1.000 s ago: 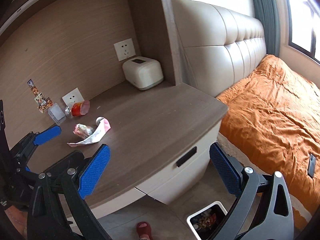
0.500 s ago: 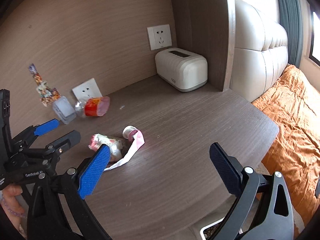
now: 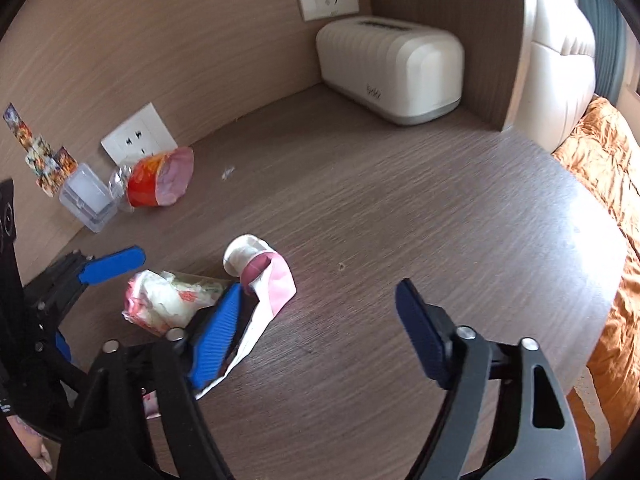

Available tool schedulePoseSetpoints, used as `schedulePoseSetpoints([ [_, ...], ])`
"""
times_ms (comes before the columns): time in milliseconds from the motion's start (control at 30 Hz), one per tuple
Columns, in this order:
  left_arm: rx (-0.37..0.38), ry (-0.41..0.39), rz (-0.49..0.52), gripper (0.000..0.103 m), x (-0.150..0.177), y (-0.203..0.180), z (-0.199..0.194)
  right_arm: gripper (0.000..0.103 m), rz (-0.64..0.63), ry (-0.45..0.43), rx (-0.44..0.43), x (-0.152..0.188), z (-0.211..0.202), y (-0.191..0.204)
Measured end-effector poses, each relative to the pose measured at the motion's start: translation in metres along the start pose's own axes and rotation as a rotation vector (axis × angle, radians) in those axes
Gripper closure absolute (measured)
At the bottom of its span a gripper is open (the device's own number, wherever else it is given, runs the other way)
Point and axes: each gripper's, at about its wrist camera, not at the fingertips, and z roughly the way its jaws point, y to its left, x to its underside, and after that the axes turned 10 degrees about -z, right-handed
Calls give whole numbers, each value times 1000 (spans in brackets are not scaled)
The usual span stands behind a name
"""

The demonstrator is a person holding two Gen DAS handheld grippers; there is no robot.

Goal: Collect trash
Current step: 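Grasp the clear plastic bag with the left tool while the right tool grasps the white-pink cup, then carry the plastic bag and white-pink cup over the white bin and open both tools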

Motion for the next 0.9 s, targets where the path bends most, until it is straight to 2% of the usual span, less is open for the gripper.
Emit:
schedulePoseSetpoints([
  [67, 30, 25, 14, 26, -2, 0, 8, 38, 11, 26, -16, 0, 8, -2],
  [133, 53, 59, 28, 46, -2, 0, 16, 40, -15, 18, 0, -2, 8, 2],
  [167, 50, 57, 39, 47, -1, -1, 18, 42, -30, 16, -3, -3, 8, 4],
  [267, 23, 48, 80, 49, 0, -9, 21, 66, -83, -11, 26, -2, 8, 14],
  [333, -2, 38, 112, 51, 1, -17, 21, 73, -99, -38, 51, 0, 6, 18],
  [467, -15, 35, 108, 51, 2, -19, 14, 74, -84, -63, 53, 2, -4, 16],
  [667, -10, -25, 94, 51, -9, -26, -25, 74, -69, -107, 92, 5, -42, 7],
  [900, 1, -85, 119, 51, -19, -59, -56, 74, -58, -167, 143, 23, -99, -11],
])
